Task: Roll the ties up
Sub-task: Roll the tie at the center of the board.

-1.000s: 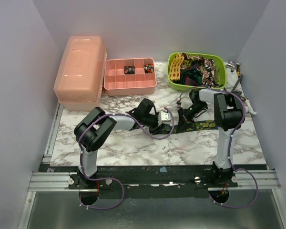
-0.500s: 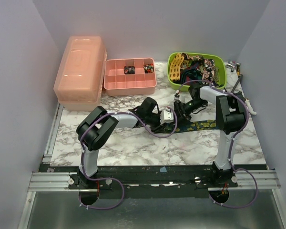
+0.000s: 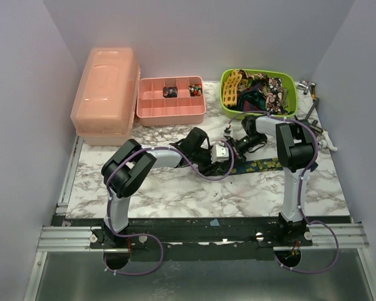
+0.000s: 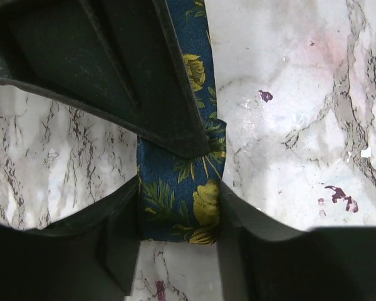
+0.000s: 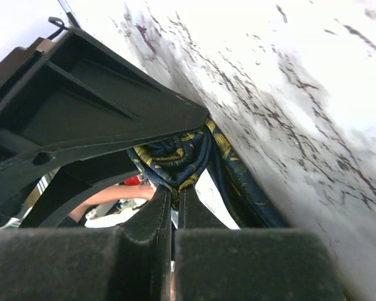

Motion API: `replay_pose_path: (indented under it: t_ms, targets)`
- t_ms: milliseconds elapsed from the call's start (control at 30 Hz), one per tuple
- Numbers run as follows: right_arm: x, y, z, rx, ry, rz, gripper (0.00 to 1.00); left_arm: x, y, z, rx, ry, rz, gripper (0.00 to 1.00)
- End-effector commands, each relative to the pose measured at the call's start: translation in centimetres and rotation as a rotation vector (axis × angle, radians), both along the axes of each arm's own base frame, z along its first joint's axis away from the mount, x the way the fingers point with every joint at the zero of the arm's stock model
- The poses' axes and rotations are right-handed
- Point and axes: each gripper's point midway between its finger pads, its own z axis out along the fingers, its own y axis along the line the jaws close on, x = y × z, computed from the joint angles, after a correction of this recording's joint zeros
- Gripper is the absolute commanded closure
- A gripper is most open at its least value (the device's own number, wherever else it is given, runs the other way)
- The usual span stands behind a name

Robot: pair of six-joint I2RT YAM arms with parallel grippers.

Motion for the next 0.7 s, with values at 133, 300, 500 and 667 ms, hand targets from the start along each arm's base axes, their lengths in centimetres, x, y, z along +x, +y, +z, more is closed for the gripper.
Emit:
replay_pose_path:
  t_ms: [133, 300, 500, 667]
  targets:
    - [1.0, -3.7, -6.7, -0.276, -0.126, 0.068, 1.0, -1.4, 1.7, 0.0, -0.118, 0.175, 0.085, 0.31]
    - [1.3, -5.4, -8.9, -0.385, -0.16, 0.098, 1.0, -1.0, 1.0, 2.7, -0.274, 0.132, 0.083, 0.25]
    - [1.1, -6.3, -10.2, -0.449, -0.151, 0.106, 1.0, -0.5, -0.8, 2.5, -0.352, 0.081, 0.077, 0.25]
    - [1.5, -6.1, -10.4, -0.449, -0.139, 0.102, 1.0, 0.3, -2.7, 1.1, -0.362, 0.018, 0.07, 0.36]
